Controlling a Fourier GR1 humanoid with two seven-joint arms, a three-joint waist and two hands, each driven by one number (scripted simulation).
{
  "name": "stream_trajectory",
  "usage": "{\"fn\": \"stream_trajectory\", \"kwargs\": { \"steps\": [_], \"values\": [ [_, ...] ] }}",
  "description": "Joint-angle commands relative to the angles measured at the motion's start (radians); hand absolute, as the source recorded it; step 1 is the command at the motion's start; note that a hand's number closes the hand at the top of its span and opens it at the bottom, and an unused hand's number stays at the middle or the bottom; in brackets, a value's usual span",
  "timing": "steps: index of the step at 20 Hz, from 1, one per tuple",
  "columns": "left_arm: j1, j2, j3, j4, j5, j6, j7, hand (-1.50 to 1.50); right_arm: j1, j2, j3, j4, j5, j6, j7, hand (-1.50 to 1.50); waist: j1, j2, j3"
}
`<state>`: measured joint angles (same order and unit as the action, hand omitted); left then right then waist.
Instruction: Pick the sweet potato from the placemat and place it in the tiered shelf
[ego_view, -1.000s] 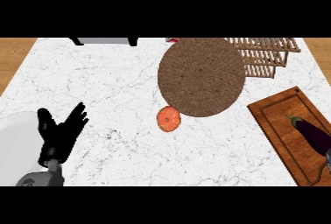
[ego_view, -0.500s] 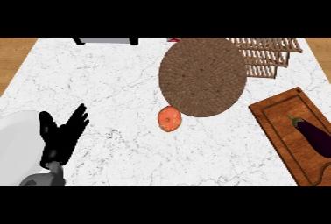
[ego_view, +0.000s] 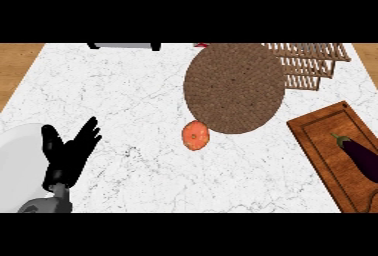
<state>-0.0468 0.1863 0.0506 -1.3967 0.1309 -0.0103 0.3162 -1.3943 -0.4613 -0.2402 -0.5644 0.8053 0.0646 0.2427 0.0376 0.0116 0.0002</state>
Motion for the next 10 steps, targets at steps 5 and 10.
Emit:
{"fn": "stream_trajectory", "kwargs": {
  "steps": [5, 10],
  "values": [
    [-0.050, -0.028, 0.001, 0.087, -0.025, 0.020, -0.026, 0.00, -0.018, 0.012, -0.021, 0.132, -0.008, -0.076, -0.139, 1.50, -0.009, 0.000, -0.001],
    [-0.004, -0.004, 0.045, 0.069, 0.020, -0.016, -0.041, 0.00, -0.054, -0.031, -0.025, 0.160, -0.011, -0.029, -0.163, 1.50, -0.012, -0.005, -0.001]
  ]
}}
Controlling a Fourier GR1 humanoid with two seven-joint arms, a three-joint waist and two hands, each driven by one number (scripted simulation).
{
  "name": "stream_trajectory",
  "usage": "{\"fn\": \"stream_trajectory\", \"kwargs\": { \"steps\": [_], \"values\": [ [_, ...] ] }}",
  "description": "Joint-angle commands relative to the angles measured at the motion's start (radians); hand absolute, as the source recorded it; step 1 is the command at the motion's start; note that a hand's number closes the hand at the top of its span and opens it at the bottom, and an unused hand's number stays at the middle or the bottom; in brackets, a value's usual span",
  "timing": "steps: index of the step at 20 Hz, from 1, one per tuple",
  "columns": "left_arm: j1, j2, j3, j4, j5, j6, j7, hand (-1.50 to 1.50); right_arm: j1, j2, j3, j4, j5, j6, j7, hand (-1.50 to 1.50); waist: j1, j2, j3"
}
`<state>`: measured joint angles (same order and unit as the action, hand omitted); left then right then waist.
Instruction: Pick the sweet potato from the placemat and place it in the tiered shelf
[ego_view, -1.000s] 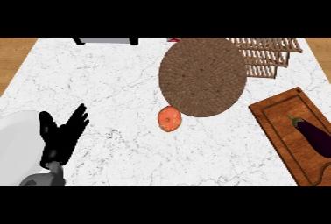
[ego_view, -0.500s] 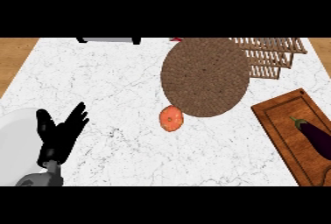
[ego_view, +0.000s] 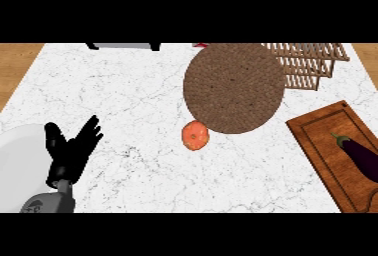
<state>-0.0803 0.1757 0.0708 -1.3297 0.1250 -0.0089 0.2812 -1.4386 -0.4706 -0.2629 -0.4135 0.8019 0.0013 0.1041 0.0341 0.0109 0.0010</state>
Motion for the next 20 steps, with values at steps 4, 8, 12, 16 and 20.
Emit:
{"fn": "stream_trajectory", "kwargs": {
  "steps": [4, 8, 12, 16, 20],
  "values": [
    [0.017, -0.002, -0.014, -0.039, -0.015, 0.007, 0.028, 0.00, -0.076, -0.055, 0.022, 0.086, 0.042, 0.038, -0.005, 1.50, 0.006, 0.002, -0.001],
    [0.014, 0.015, 0.000, -0.036, 0.008, -0.024, 0.030, 0.00, -0.060, -0.023, -0.118, 0.070, -0.077, -0.121, 0.052, -1.50, 0.013, 0.004, -0.001],
    [0.028, -0.007, -0.021, -0.060, -0.015, 0.001, 0.029, 0.00, -0.068, -0.031, -0.181, 0.078, -0.148, -0.110, 0.038, -1.50, 0.006, 0.000, -0.001],
    [0.024, 0.003, -0.001, 0.004, -0.012, -0.017, -0.013, 0.00, -0.049, -0.020, -0.266, 0.070, -0.241, -0.136, -0.002, -1.50, -0.001, 0.002, -0.001],
    [-0.017, 0.014, 0.024, 0.015, -0.002, -0.009, 0.003, 0.00, -0.113, -0.026, -0.329, 0.052, -0.313, -0.154, 0.074, -1.50, -0.011, -0.004, -0.001]
  ]
}}
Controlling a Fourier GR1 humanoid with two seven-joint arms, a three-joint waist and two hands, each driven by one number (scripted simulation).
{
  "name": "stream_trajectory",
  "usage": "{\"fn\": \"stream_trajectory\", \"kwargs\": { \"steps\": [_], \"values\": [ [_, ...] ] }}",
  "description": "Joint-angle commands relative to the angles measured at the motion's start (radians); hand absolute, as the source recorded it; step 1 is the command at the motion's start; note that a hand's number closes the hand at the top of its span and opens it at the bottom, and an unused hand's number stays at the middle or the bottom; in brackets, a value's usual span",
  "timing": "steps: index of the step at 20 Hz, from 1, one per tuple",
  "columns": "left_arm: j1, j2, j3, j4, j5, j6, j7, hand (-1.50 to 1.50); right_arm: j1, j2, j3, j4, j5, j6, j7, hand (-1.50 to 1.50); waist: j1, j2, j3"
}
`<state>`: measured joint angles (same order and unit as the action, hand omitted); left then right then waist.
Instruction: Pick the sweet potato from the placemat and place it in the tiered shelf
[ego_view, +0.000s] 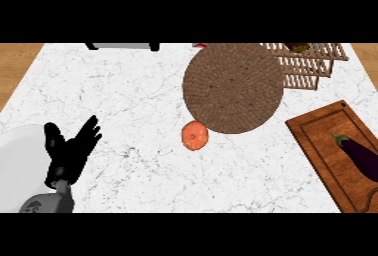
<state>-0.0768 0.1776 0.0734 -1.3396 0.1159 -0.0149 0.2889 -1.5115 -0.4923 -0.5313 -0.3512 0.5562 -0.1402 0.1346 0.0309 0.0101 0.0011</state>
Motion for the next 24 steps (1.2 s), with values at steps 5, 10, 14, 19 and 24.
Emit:
{"fn": "stream_trajectory", "kwargs": {
  "steps": [5, 10, 14, 19, 24],
  "values": [
    [-0.014, -0.014, 0.002, 0.015, 0.007, 0.002, 0.015, 0.00, -0.023, -0.088, -0.080, -0.025, -0.069, -0.115, 0.023, -1.50, -0.006, 0.000, -0.002],
    [0.040, -0.015, -0.006, -0.022, -0.001, -0.002, -0.003, 0.00, 0.027, -0.198, -0.100, -0.018, -0.060, -0.195, 0.029, -1.50, -0.002, 0.000, -0.001],
    [0.016, 0.011, 0.023, 0.011, 0.006, -0.015, -0.022, 0.00, 0.078, -0.284, -0.162, -0.021, -0.119, -0.180, 0.027, -1.50, -0.014, -0.001, -0.001],
    [-0.020, 0.018, 0.029, 0.021, 0.001, -0.007, 0.013, 0.00, 0.130, -0.393, -0.201, 0.005, -0.183, -0.033, 0.030, -1.50, -0.019, -0.002, 0.000],
    [0.018, 0.006, 0.019, -0.029, 0.019, -0.021, 0.037, 0.00, 0.220, -0.474, -0.240, 0.016, -0.247, 0.103, -0.059, -1.50, -0.012, -0.003, 0.001]
  ]
}}
